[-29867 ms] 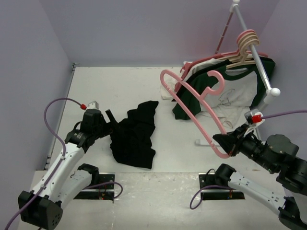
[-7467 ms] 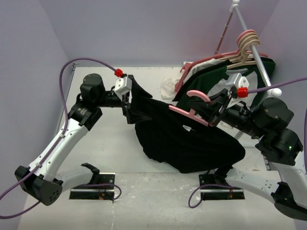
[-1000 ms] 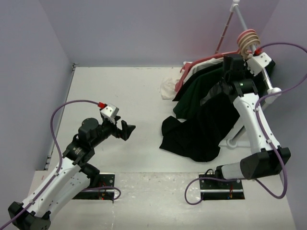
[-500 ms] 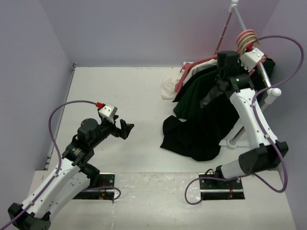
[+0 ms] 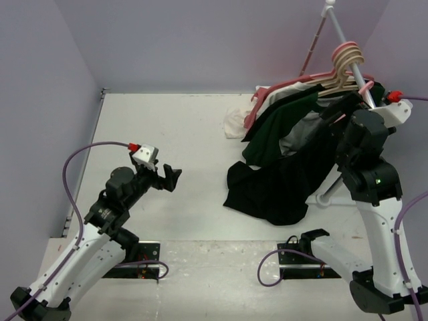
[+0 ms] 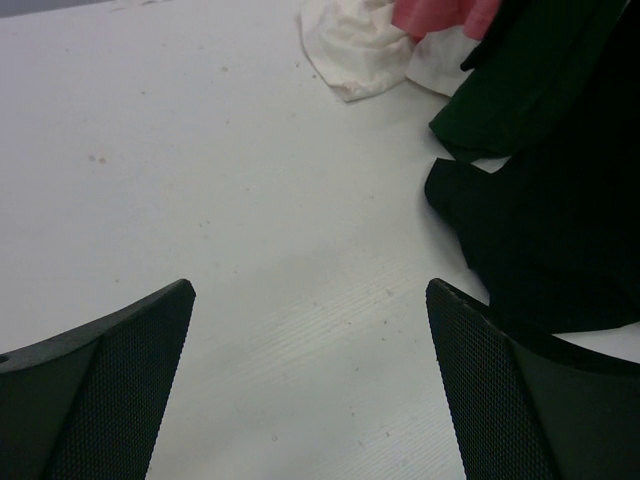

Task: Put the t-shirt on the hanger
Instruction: Place the hanger at the clothesline, then reset both arms

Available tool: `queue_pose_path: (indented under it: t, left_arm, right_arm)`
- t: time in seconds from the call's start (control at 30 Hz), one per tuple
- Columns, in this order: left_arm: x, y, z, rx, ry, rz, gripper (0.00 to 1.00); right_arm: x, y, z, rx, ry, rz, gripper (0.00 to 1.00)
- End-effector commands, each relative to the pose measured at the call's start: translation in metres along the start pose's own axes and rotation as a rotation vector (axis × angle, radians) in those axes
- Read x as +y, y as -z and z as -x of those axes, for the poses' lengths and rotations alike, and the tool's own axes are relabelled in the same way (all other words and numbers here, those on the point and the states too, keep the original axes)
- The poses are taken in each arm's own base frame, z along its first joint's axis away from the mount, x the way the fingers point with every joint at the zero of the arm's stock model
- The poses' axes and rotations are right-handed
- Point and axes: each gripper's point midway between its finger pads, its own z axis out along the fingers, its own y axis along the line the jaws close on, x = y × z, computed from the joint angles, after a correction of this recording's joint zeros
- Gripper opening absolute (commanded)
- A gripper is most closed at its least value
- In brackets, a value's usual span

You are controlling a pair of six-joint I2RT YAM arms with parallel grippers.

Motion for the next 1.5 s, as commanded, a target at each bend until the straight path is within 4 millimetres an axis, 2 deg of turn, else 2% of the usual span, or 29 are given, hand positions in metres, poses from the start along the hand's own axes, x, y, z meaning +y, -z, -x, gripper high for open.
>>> queue_pose_path:
  t: [0.0,0.03,0.13,0.2,0.27,0.3,0.37,0.43,0.47,0.6,0.7,0.8,0.83,0.87,0.9,0.93,0.97,1.0,1.03,1.07,1.1,1.2,1.33,1.43,1.47]
  left_arm:
    - [0.022,0.007,0.029,-0.077,0.039,0.136,1.0]
    - [0.037,0.01,0.031,-0.081,0.063,0.218,1.0]
    - [0.063,0.018,0.034,-0.086,0.097,0.354,1.0]
    - [0.075,0.024,0.036,-0.1,0.111,0.417,1.0]
    - [0.074,0.025,0.036,-0.108,0.108,0.406,1.0]
    - [0.072,0.025,0.036,-0.111,0.105,0.395,1.0]
    - [0.069,0.025,0.038,-0.119,0.099,0.373,1.0]
    - [0.068,0.024,0.038,-0.116,0.091,0.366,1.0]
    - [0.068,0.023,0.037,-0.113,0.088,0.363,1.0]
    - [0.065,0.02,0.034,-0.098,0.082,0.345,1.0]
    - [0.063,0.016,0.031,-0.085,0.077,0.328,1.0]
    - [0.062,0.014,0.03,-0.072,0.073,0.321,1.0]
    - [0.061,0.014,0.029,-0.07,0.073,0.32,1.0]
    - [0.062,0.014,0.029,-0.071,0.073,0.323,1.0]
    - [0.062,0.014,0.029,-0.072,0.073,0.323,1.0]
    - [0.062,0.015,0.029,-0.076,0.073,0.326,1.0]
    - [0.063,0.016,0.029,-0.079,0.073,0.328,1.0]
    - [0.063,0.016,0.028,-0.078,0.073,0.33,1.0]
    - [0.063,0.016,0.029,-0.081,0.073,0.331,1.0]
    - [0.063,0.016,0.029,-0.081,0.073,0.331,1.0]
    - [0.064,0.016,0.029,-0.079,0.073,0.333,1.0]
    - [0.065,0.015,0.029,-0.075,0.075,0.344,1.0]
    - [0.072,0.018,0.036,-0.087,0.096,0.392,1.0]
    - [0.079,0.026,0.046,-0.108,0.137,0.452,1.0]
    - [0.084,0.033,0.051,-0.121,0.159,0.49,1.0]
  right_arm:
    - [0.034,0.019,-0.034,0.169,0.065,0.251,0.99]
    - [0.046,0.033,-0.044,0.217,0.102,0.368,0.99]
    - [0.057,0.06,-0.058,0.299,0.168,0.538,0.99]
    - [0.049,0.068,-0.068,0.335,0.221,0.558,0.99]
    - [0.024,0.063,-0.077,0.339,0.256,0.466,0.99]
    - [0.015,0.06,-0.083,0.344,0.269,0.428,0.99]
    - [-0.001,0.05,-0.111,0.4,0.301,0.362,0.96]
    - [-0.004,0.043,-0.129,0.443,0.303,0.344,0.84]
    - [-0.001,0.039,-0.134,0.451,0.284,0.338,0.73]
    - [0.011,0.02,-0.154,0.444,0.23,0.353,0.61]
    - [0.037,-0.001,-0.155,0.413,0.2,0.389,0.48]
    - [0.057,-0.027,-0.158,0.417,0.232,0.379,0.45]
    - [0.067,-0.044,-0.161,0.428,0.255,0.356,0.44]
    - [0.067,-0.05,-0.165,0.448,0.28,0.328,0.43]
    - [0.074,-0.052,-0.152,0.42,0.271,0.33,0.43]
    - [0.074,-0.058,-0.158,0.44,0.291,0.308,0.44]
    - [0.073,-0.063,-0.164,0.462,0.308,0.29,0.47]
    - [0.071,-0.062,-0.166,0.465,0.306,0.287,0.55]
    - [0.069,-0.06,-0.165,0.459,0.3,0.284,0.64]
    - [0.066,-0.049,-0.155,0.448,0.279,0.294,0.78]
    - [0.061,-0.041,-0.153,0.446,0.271,0.298,0.83]
    - [0.05,-0.006,-0.132,0.392,0.214,0.357,0.99]
    - [0.039,0.05,-0.083,0.303,0.157,0.478,0.99]
    - [0.023,0.083,-0.057,0.252,0.204,0.526,0.99]
    - [0.01,0.094,-0.048,0.218,0.237,0.521,0.99]
